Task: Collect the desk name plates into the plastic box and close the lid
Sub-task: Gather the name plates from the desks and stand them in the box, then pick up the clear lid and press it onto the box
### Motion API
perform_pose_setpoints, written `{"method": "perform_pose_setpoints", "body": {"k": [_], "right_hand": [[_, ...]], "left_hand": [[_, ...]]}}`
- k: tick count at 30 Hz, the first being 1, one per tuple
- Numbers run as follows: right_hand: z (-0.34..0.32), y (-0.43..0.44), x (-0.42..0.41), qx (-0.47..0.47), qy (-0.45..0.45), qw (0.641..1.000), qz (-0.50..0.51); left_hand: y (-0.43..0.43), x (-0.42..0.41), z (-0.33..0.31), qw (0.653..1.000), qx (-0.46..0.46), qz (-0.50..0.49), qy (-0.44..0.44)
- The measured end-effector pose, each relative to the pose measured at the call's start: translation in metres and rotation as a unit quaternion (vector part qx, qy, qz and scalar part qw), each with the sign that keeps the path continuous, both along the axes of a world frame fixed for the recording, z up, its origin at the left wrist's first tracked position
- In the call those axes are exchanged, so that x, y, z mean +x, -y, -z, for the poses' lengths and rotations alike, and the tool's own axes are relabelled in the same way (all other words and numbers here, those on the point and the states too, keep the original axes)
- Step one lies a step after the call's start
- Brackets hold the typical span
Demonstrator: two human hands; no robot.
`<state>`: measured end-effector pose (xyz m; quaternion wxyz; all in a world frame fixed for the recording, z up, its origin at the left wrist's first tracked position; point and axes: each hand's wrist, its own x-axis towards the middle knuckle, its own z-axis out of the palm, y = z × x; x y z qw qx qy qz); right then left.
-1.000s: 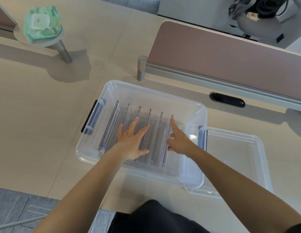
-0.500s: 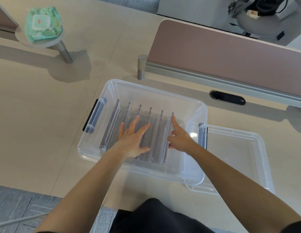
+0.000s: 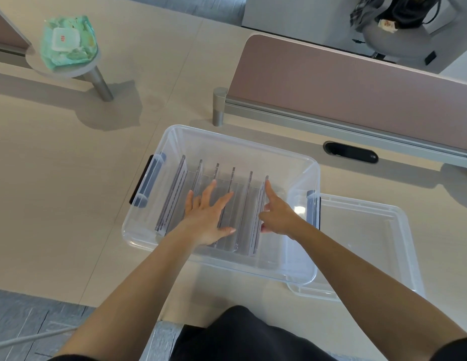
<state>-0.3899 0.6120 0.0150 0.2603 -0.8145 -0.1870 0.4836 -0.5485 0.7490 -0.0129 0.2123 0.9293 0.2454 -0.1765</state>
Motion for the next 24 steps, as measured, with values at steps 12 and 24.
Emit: {"method": "perform_pose_setpoints", "body": {"k": [12, 24], "right_hand": [[-0.104, 0.091, 0.04, 0.036, 0.27, 0.962, 0.03], [-0.052, 0.23, 0.196, -0.173, 0.314, 0.921, -0.15]], "left_hand": [[0.061, 0.079, -0.07, 0.975, -0.027, 0.097, 0.196], [0.164, 0.266, -0.074, 0.963, 0.052, 0.246, -0.095]]}}
